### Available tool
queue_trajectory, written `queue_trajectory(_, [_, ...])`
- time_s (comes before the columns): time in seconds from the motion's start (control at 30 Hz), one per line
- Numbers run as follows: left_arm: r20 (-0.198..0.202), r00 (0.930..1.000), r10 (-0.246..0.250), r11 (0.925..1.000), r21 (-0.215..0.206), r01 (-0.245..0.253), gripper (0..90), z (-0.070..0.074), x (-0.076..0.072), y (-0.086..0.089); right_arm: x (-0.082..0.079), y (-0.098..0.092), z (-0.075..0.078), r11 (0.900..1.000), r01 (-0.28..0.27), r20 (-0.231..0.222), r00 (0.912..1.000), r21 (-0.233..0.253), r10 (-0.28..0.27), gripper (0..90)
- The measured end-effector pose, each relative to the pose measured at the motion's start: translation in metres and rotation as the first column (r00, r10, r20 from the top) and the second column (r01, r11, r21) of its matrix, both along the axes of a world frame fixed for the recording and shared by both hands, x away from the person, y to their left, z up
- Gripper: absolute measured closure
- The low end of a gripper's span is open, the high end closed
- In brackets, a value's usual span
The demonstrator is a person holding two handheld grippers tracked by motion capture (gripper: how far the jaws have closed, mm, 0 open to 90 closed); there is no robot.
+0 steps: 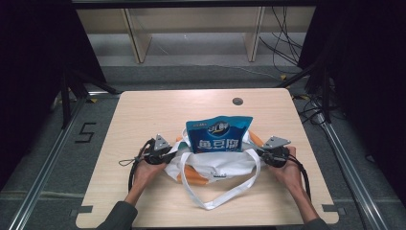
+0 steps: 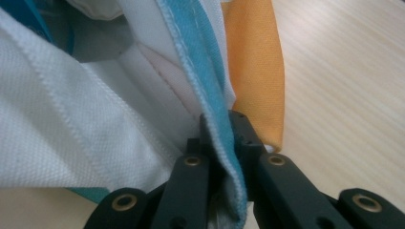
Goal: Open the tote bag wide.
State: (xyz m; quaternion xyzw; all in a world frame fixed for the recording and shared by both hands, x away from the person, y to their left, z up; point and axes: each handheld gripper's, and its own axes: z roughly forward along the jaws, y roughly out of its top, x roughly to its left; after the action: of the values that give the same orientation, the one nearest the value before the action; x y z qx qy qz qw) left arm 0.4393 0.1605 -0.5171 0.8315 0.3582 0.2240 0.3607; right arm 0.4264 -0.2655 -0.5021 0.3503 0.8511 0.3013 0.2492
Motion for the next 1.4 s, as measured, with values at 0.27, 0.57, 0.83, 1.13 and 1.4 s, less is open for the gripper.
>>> queue_trajectory(0.27, [-0.055, 0.9968, 0.057, 0.9952, -0.076, -0.062, 51.0, 0.012, 0.001, 0.011, 0.003, -0.004, 0.016, 0.991, 0.088, 0.017, 0.9958, 0.103, -0.090, 54.3])
queue_trajectory(0.57, [-0.044, 0.9985, 0.034, 0.9798, -0.195, -0.042, 34.1, 0.064, -0.020, 0.022, -0.028, -0.015, 0.092, 0.928, 0.020, 0.076, 0.9958, 0.371, -0.052, 49.2])
queue_trajectory(0.83, [-0.009, 0.9962, -0.086, 0.9669, -0.242, 0.082, 34.1, 0.090, -0.044, 0.000, -0.041, 0.025, 0.098, 0.943, -0.136, 0.038, 0.9906, 0.302, 0.131, 46.0])
queue_trajectory(1.13, [-0.040, 0.9610, -0.274, 0.9407, -0.219, 0.259, 47.0, 0.061, -0.052, -0.041, -0.040, 0.042, 0.074, 0.952, -0.195, -0.064, 0.9745, 0.237, 0.215, 62.0])
queue_trajectory(1.4, [-0.078, 0.9332, -0.351, 0.9356, 0.014, 0.353, 68.9, 0.034, -0.064, -0.053, -0.056, 0.058, 0.052, 0.951, -0.305, -0.129, 0.9425, 0.044, 0.308, 76.0])
